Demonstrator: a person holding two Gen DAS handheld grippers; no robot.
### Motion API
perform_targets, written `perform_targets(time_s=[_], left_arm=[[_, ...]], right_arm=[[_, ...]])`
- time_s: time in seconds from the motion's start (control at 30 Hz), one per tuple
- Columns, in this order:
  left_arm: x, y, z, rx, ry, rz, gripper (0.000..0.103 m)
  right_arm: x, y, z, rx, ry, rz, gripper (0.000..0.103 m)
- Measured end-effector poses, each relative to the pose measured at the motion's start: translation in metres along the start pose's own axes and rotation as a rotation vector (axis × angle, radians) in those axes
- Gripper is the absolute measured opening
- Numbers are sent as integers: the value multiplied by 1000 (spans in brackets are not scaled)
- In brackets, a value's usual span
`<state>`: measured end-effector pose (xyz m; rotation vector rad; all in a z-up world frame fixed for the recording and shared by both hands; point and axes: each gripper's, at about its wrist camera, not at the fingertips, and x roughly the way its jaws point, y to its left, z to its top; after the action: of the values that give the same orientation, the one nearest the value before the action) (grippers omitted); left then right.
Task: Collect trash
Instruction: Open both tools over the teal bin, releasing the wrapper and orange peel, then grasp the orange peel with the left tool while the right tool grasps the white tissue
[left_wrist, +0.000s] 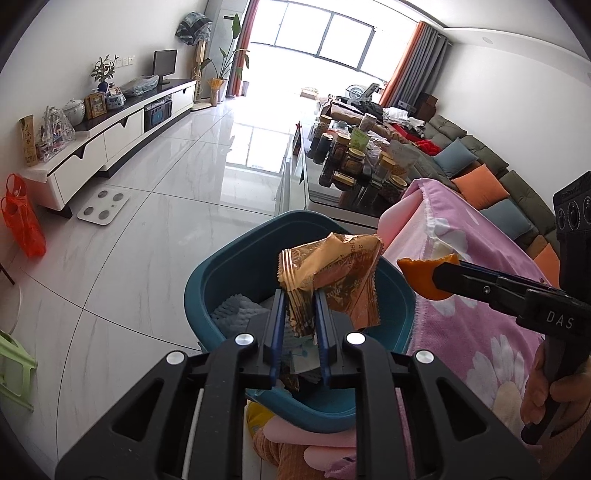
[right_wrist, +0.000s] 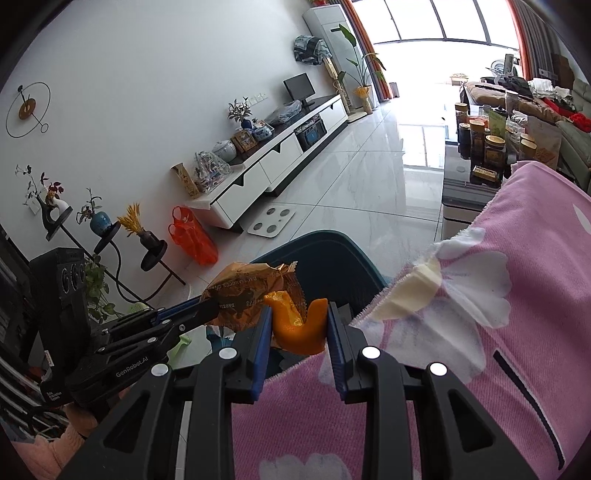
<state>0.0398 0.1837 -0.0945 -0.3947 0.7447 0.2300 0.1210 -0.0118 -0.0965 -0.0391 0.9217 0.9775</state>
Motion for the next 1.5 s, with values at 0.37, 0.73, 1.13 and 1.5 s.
perform_targets(time_s=[0.37,0.73,1.13,1.5], left_arm=[[37,7,2,-20,56,7,23],[39,5,1,-19,34,10,39],[-23,-46,-5,116,-94,-113,50],[-28,-171,-44,340,9,-388,52]], right_arm=[[36,8,10,-17,72,-61,35],[23,-4,9,12,42,-55,40],[-66,-27,-20,36,-96,-55,47],[-178,-87,-89,166,-224,-244,48]])
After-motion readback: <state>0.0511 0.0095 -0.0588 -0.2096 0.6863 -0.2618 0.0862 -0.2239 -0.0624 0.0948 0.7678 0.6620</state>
